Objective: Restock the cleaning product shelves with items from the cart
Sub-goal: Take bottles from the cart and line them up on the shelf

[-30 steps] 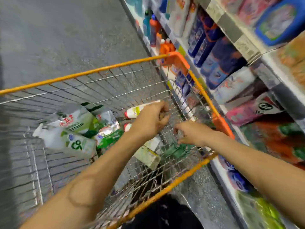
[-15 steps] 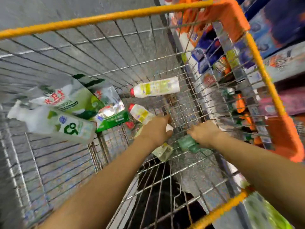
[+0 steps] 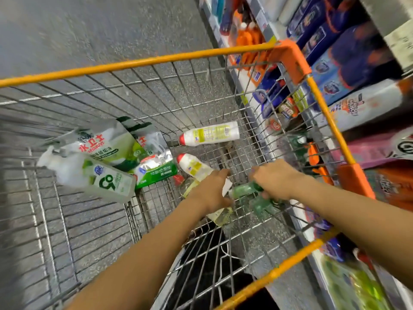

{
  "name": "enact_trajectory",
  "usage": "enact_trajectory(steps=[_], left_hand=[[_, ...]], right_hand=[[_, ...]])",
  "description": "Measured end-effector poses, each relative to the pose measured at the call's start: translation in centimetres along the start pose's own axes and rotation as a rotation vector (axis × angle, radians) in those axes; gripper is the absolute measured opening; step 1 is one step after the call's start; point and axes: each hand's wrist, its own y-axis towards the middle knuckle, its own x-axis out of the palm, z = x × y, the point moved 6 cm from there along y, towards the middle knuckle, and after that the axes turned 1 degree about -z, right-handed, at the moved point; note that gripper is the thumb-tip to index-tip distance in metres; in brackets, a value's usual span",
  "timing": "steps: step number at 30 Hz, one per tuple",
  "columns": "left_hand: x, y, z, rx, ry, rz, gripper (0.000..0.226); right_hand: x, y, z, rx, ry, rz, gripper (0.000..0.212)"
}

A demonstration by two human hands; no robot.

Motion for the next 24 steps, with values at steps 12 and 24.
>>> enact_trajectory(steps=[12, 24], left_hand=[[-10.2, -9.2, 8.9, 0.305, -0.487, 0.504, 0.025], [-16.2, -21.5, 25.8, 0.693, -0.683, 0.520, 0.014]], right_hand=[[-13.4, -16.1, 2.1, 0.107, 0.359, 0.685, 0.052], [-12.4, -36.4, 1.0, -0.061, 1.483, 1.472, 0.033]])
